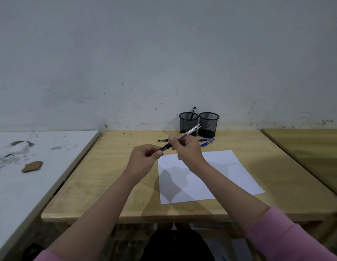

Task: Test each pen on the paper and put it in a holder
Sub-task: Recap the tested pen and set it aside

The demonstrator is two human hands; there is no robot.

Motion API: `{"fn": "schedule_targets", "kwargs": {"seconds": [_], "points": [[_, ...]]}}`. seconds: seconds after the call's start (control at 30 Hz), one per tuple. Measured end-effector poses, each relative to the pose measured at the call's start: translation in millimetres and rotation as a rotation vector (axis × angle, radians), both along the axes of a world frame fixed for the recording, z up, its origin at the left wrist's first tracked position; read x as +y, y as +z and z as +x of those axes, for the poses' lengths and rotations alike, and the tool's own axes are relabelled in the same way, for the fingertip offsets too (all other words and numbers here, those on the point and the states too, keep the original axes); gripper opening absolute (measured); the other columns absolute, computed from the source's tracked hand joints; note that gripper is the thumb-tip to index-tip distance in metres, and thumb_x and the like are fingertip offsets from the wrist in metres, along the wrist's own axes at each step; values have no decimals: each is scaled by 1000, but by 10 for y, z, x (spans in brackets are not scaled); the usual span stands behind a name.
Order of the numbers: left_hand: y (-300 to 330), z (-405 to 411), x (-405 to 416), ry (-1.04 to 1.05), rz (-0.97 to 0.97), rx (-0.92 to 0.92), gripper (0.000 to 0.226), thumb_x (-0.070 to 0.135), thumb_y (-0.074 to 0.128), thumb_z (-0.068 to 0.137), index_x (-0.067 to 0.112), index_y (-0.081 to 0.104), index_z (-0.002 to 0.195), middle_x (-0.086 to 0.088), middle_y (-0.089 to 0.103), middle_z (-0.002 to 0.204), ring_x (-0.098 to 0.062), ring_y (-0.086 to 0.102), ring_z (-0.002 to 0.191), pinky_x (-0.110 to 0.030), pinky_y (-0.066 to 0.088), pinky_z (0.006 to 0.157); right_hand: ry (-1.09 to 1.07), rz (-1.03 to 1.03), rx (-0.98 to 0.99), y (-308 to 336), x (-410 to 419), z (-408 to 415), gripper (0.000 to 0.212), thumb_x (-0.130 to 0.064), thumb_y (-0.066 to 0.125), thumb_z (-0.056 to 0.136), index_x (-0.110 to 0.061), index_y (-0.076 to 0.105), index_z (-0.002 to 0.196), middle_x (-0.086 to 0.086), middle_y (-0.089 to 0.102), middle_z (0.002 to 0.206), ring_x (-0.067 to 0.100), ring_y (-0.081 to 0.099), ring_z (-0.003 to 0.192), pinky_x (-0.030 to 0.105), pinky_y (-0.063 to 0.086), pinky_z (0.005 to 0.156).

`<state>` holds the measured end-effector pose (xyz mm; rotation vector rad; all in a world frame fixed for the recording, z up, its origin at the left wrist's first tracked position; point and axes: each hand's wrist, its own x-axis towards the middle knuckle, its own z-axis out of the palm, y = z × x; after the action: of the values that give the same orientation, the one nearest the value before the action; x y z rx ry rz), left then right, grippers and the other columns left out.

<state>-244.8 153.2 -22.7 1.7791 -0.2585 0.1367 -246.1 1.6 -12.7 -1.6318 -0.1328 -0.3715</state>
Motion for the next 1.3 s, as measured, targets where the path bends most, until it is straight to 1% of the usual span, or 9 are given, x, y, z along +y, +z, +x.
{"fn": "schedule_targets", "kwargs": {"seconds": [0.13, 0.5, 0.77, 0.87, 0.93, 1.03, 1.1, 1.17, 1.3], "points": [[55, -53, -49, -12, 1, -13, 17, 2, 64, 81, 15, 69, 71, -6, 63, 66, -16, 54, 65, -29, 44, 70, 45, 44, -2, 31, -73, -57, 18, -19, 66, 87, -22, 66, 69, 3, 57, 58, 11, 46, 40, 21, 41, 45], [151, -105, -178, 24, 0, -99, 12, -2, 63, 81, 5, 67, 72, -13, 56, 67, -19, 45, 62, -22, 37, 55, 56, 119, 5, 55, -128, -85, 17, -20, 65, 88, -11, 61, 74, 2, 56, 58, 13, 51, 41, 27, 45, 53], [150, -28, -198, 32, 137, -114, 10, 1, 62, 83, 4, 67, 75, 0, 49, 54, -2, 41, 43, -8, 30, 44, 53, 137, 136, 13, -153, -46, 28, -29, 64, 88, -2, 64, 84, 5, 58, 63, 10, 51, 42, 24, 49, 50], [299, 152, -190, 83, 311, -176, 6, 8, 63, 83, 7, 69, 79, 4, 53, 55, -2, 47, 45, -8, 33, 43, -65, -38, 176, 57, -176, 6, 40, -41, 67, 83, -4, 65, 69, 4, 61, 60, 5, 52, 44, 24, 48, 48], [390, 271, -171, 103, 435, -204, 7, 9, 62, 82, 10, 69, 80, 3, 58, 61, -8, 52, 56, -12, 38, 50, -193, -189, 24, 73, -228, 53, 32, -36, 74, 78, -13, 60, 61, 2, 62, 60, 9, 53, 52, 25, 47, 54], [478, 394, -180, 62, 576, -241, 9, 10, 60, 82, 11, 70, 81, -3, 66, 74, -20, 61, 72, -27, 48, 64, -230, -473, -229, 146, -366, 152, 19, -19, 80, 71, -11, 66, 81, 6, 65, 81, 10, 51, 67, 17, 41, 64], [545, 446, -234, 30, 606, -282, 10, 10, 60, 82, 11, 70, 82, -6, 68, 78, -22, 62, 76, -33, 50, 70, -160, -666, -259, 209, -460, 264, 27, -17, 80, 71, -10, 69, 95, 3, 67, 92, 13, 53, 79, 12, 38, 70], [603, 526, -305, -8, 608, -316, 9, 11, 61, 82, 12, 70, 83, -6, 68, 79, -22, 62, 77, -35, 52, 72, -93, -770, -251, 267, -515, 376, 25, -18, 76, 75, -12, 71, 99, 1, 71, 91, 16, 58, 83, 19, 44, 74], [638, 750, -473, 38, 483, -362, 14, 17, 66, 82, 12, 67, 95, -3, 67, 79, -18, 62, 76, -13, 45, 65, -48, -790, -261, 344, -654, 652, 24, -12, 72, 79, -11, 70, 103, 1, 69, 80, 15, 62, 70, 28, 52, 69]]}}
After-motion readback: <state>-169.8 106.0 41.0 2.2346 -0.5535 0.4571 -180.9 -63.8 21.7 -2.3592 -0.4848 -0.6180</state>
